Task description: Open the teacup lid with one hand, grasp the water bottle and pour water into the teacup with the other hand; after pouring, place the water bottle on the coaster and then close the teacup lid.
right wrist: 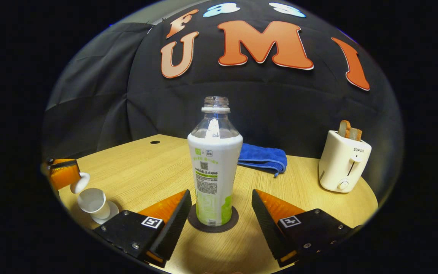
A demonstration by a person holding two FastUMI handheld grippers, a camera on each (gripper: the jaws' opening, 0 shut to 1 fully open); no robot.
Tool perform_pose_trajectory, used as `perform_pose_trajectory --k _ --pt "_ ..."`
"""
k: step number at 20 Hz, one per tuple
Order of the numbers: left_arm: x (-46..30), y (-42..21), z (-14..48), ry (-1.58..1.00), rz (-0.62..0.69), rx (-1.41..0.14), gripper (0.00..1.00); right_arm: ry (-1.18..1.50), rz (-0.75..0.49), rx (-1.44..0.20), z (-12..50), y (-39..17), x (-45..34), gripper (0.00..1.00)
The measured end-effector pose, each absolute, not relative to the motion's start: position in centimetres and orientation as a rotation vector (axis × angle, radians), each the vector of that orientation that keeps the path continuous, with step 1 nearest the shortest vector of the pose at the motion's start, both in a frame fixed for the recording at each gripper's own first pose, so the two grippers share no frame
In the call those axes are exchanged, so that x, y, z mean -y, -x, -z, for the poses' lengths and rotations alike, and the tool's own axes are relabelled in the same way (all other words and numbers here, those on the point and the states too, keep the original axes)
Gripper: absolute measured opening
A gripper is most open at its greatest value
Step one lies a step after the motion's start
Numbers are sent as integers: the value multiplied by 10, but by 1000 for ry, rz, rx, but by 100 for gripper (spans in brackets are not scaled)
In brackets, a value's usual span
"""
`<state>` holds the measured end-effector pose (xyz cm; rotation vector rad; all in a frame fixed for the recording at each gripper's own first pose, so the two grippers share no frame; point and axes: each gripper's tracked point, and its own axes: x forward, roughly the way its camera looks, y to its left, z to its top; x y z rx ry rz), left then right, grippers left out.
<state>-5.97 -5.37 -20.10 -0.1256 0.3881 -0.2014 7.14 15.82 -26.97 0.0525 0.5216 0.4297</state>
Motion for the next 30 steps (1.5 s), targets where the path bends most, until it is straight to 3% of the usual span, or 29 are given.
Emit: perform_pose_trajectory --k 14,17,19,23,26,29,30 --pt "71 67 237 85 232 -473 30 -98 -386 -451 235 -49 -123 96" --pt "70 62 220 83 228 -427 41 -110 -371 -418 221 -46 -115 96" --pt "67 58 202 69 215 -374 63 -120 -357 -387 208 -44 -109 96" --pt "60 46 163 39 177 -270 90 -124 -313 -309 173 -41 -94 95" --pt "60 34 132 46 161 -198 97 -93 -284 -233 142 -36 -83 95" --pt "57 23 109 75 138 -160 94 -55 -248 -191 121 -27 -74 95" --pt "56 19 102 75 128 -148 98 -45 -237 -190 118 -24 -73 95"
